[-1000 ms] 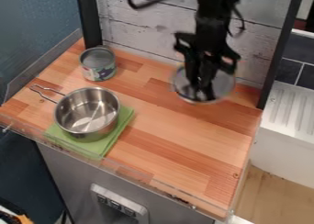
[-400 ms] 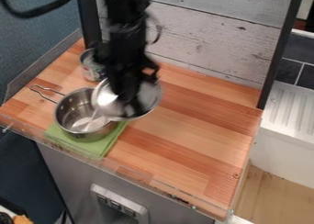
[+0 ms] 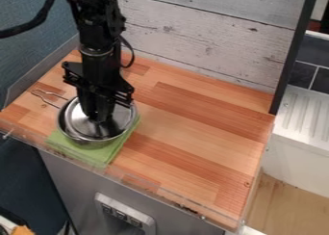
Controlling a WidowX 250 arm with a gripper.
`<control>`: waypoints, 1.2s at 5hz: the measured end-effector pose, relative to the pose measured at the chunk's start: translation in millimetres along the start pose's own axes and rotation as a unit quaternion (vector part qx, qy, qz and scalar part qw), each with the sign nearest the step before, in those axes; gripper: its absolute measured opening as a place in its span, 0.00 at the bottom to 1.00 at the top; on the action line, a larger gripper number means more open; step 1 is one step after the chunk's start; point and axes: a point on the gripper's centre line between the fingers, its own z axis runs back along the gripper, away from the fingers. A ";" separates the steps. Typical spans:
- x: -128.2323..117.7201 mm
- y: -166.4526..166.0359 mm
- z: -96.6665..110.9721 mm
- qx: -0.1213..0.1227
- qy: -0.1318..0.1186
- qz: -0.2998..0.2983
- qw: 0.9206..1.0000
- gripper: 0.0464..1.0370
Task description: Put the lid on the pan
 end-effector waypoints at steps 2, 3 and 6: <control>-0.4 15.2 -9.3 0.007 0.014 0.024 1.000 0.24; -0.8 20.0 -9.8 0.010 0.015 0.029 0.999 0.24; 2.2 14.7 35.0 0.005 -0.049 -0.011 0.999 0.90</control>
